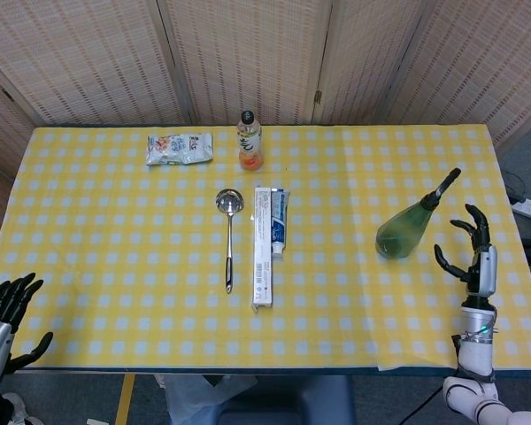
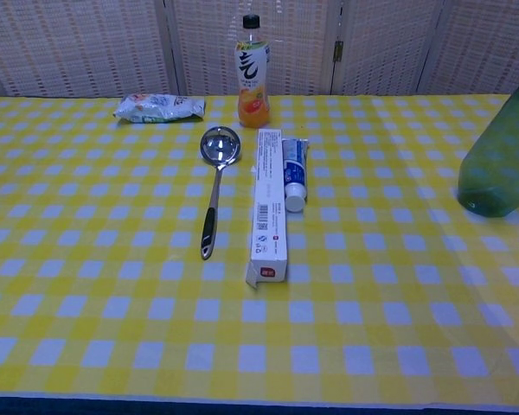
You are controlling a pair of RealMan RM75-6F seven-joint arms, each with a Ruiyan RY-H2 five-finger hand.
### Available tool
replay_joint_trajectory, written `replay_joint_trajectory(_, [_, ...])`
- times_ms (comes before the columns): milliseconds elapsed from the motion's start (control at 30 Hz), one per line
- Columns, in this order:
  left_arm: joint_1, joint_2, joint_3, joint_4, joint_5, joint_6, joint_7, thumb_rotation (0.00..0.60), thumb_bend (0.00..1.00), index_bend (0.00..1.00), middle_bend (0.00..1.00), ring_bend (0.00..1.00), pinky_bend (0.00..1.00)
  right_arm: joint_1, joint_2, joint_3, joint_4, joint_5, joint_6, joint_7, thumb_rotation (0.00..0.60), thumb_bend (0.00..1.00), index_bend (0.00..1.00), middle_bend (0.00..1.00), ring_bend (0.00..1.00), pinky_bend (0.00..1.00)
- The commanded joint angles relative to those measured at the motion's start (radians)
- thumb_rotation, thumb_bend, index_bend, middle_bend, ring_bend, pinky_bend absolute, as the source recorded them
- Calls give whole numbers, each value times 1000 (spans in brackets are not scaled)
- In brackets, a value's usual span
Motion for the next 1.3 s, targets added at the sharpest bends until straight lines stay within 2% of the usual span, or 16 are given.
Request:
replay_joint_trajectory(33, [1,-1,0,-3,2,4,5,600,391,26,57,72,0,3,7,2,-15,-4,3,-6,600,334,124,120,259,173])
replay_joint_trajectory(367, [3,1,0,0,-1,5,0,600,391,26,57,72,0,-104,103,-31,-97,-35,117,-19,600,334,111,111,253,159])
replay_joint_trajectory(500, [5,0,1,-3,3,10,13,600,390,26,57,71,0,-164,197,-89,-159,-82,157,-104,600,334,91,48,189,62])
replay_joint_trajectory(567, [7,-1,1,-6,7,14,24,600,390,28,57,72,0,-198,276,-144,-217,-123,160,-190,600,334,77,4,98,5])
replay_joint_trajectory(633, [10,-3,0,-8,8,19,39,600,391,29,57,71,0,-226,356,-192,-291,-154,151,-291,600,333,76,0,54,0])
replay_joint_trajectory(733, [15,-7,-2,-15,12,30,69,600,390,29,57,71,0,-263,498,-268,-456,-192,117,-525,600,334,75,0,9,0])
replay_joint_trajectory(767, [17,-9,-2,-18,15,34,79,600,390,28,57,71,0,-274,558,-296,-538,-198,90,-640,600,334,71,0,5,0])
replay_joint_trajectory(867, [23,-11,1,-27,27,44,106,600,391,28,59,71,0,-291,693,-344,-758,-175,14,-957,600,334,55,0,0,0])
replay_joint_trajectory(967, [26,-14,3,-34,36,48,132,600,391,29,63,71,0,-312,767,-350,-954,-118,-2,-1213,600,334,41,0,0,0])
replay_joint_trajectory(1067, [31,-17,3,-40,40,55,156,600,391,29,63,71,0,-326,788,-350,-1038,-114,21,-1313,600,334,38,0,0,0])
replay_joint_trajectory(1300, [48,-22,18,-51,42,51,213,600,391,29,63,71,0,-327,791,-345,-1067,-152,33,-1330,600,334,35,0,0,0])
